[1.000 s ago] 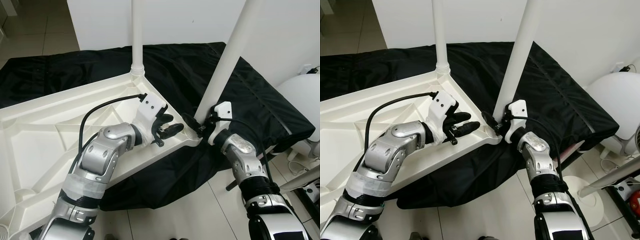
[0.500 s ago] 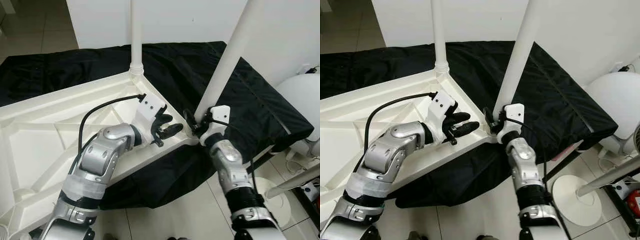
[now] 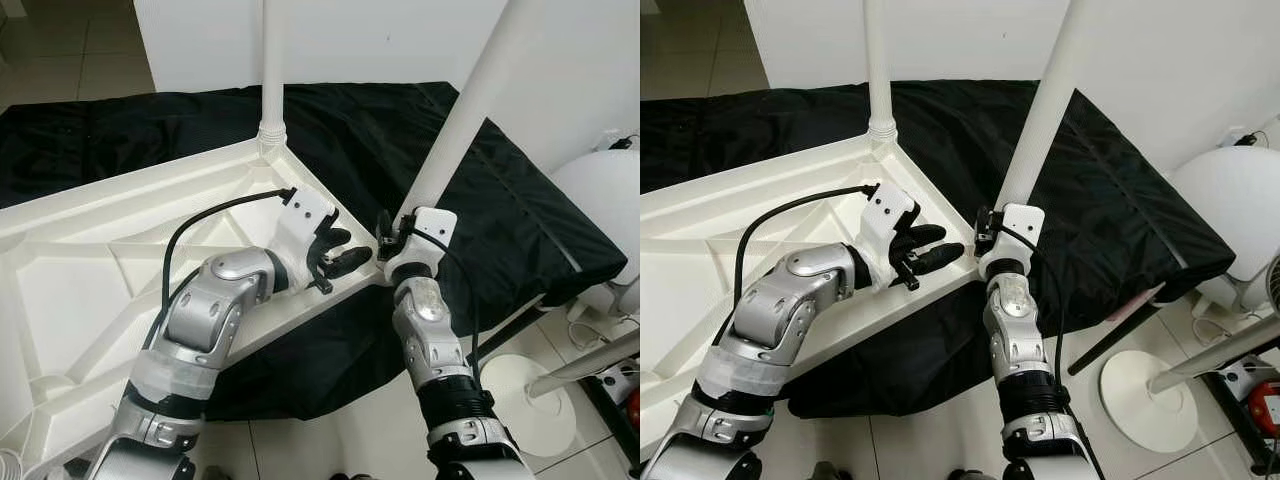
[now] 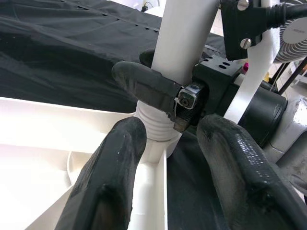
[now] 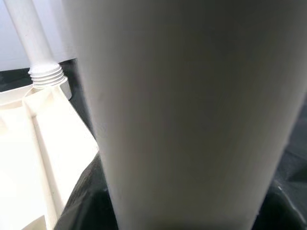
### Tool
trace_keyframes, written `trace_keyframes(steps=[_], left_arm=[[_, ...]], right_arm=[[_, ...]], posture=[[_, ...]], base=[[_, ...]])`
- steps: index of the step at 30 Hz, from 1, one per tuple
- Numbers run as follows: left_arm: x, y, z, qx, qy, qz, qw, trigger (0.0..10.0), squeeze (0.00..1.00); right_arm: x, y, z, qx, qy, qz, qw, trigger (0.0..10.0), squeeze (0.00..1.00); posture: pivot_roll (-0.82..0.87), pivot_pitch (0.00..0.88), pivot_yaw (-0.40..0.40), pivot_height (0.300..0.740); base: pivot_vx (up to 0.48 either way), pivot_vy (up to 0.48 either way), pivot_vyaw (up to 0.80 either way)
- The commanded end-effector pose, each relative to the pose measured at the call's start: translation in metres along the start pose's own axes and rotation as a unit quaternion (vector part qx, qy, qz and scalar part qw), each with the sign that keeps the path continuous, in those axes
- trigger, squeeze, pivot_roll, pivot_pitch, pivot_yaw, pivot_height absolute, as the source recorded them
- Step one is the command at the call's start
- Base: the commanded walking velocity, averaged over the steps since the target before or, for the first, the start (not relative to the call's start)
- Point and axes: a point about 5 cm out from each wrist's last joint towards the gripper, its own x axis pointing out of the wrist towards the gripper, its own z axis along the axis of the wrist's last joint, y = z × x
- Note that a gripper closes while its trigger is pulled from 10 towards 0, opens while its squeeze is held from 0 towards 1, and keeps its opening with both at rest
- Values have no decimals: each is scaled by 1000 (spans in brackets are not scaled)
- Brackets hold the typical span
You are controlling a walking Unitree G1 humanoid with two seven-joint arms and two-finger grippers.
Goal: Building children table
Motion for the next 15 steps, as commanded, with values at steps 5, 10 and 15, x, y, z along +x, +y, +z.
trace_keyframes(steps=[5,10,15], left_arm=[[1,2,0,5,-2,41,999,10000,0],[3,-2,-1,4,-2,36,999,10000,0],[8,-14,-4,1,0,12,1000,10000,0]], right_arm=[[-7,-14,-4,11,2,21,1000,10000,1000],[-5,-24,0,4,4,55,998,10000,847],[-4,-37,5,-24,10,126,992,10000,0]], posture=[[47,53,-61,740],[47,51,-64,740],[42,49,-61,740]], base=[[0,0,0],[0,0,0],[0,0,0]])
